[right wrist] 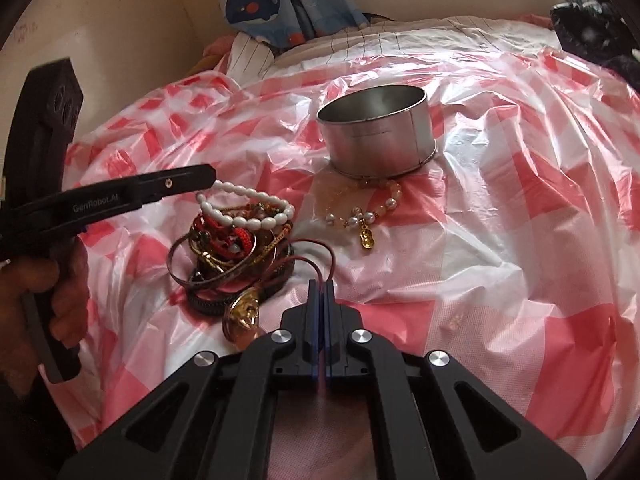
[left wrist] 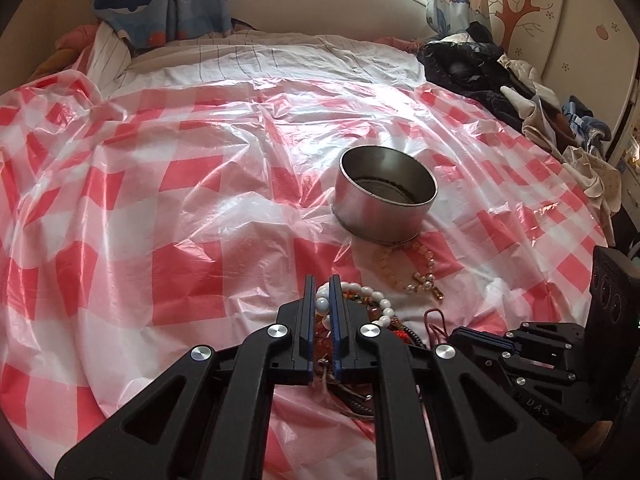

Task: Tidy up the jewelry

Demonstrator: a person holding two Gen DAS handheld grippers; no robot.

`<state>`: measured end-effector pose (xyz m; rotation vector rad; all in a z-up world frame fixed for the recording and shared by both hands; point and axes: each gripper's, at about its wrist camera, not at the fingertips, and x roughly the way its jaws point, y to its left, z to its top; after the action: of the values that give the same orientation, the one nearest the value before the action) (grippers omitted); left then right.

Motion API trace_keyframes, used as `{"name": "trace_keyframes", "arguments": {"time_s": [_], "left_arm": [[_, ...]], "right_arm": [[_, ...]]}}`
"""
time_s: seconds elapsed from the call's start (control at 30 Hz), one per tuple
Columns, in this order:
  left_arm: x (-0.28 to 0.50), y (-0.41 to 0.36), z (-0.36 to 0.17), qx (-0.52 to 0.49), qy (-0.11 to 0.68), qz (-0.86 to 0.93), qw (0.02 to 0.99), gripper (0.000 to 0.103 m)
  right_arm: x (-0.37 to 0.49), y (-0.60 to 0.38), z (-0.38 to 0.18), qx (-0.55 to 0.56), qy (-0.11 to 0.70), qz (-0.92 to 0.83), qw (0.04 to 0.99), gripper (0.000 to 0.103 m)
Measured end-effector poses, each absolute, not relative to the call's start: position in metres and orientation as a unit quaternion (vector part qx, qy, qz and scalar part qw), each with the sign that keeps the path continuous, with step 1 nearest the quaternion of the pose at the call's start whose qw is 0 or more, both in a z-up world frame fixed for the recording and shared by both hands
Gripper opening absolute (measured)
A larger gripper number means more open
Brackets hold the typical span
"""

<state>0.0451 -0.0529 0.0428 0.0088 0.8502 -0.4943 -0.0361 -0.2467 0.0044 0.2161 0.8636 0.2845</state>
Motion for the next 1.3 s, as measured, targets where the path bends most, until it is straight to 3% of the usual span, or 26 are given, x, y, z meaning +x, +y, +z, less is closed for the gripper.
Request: {"name": "trace_keyframes", "arguments": {"time_s": [0.5, 0.63, 0.7, 0.77, 0.8, 0.9, 0.93, 0.97, 1.03, 1.3], "left_arm": [[0.075, -0.094, 0.094, -0.011, 0.363, -0.29, 0.886, 0.0], [0.082, -0.098, 0.089, 0.015, 0.395, -0.283, 0.874, 0.001], [0.085, -0.094, 0.071, 0.038, 0.428, -0.266, 0.863, 0.01], [0.087, -0.084, 0.048, 0.037, 0.464, -0.239, 0.852, 0.06], [0.088, -0.079, 0.038, 0.033, 0.474, -0.226, 0.851, 0.063], [0.088, -0.084, 0.021, 0.058, 0.49, -0.223, 0.841, 0.062], [0.087, -0.088, 0.018, 0.072, 0.491, -0.224, 0.838, 0.045], [0.087, -0.091, 0.015, 0.082, 0.495, -0.227, 0.835, 0.021], [0.082, -0.096, 0.015, 0.102, 0.488, -0.227, 0.837, 0.007], [0.085, -0.087, 0.083, 0.006, 0.41, -0.259, 0.874, 0.006]], "right_arm": [[-0.002, -0.294, 0.072, 0.159, 0.326, 0.124, 0.924, 0.002], [0.008, -0.296, 0.077, 0.156, 0.319, 0.131, 0.926, 0.002], [0.008, -0.295, 0.075, 0.156, 0.318, 0.136, 0.925, 0.002], [0.008, -0.295, 0.07, 0.162, 0.324, 0.14, 0.922, 0.002], [0.007, -0.295, 0.067, 0.163, 0.326, 0.14, 0.92, 0.002], [0.007, -0.296, 0.063, 0.167, 0.332, 0.142, 0.918, 0.002], [0.007, -0.295, 0.063, 0.166, 0.331, 0.142, 0.918, 0.002], [0.007, -0.295, 0.063, 0.165, 0.331, 0.141, 0.918, 0.002], [0.007, -0.295, 0.062, 0.165, 0.331, 0.14, 0.919, 0.002], [0.009, -0.297, 0.071, 0.175, 0.313, 0.142, 0.923, 0.002]]}}
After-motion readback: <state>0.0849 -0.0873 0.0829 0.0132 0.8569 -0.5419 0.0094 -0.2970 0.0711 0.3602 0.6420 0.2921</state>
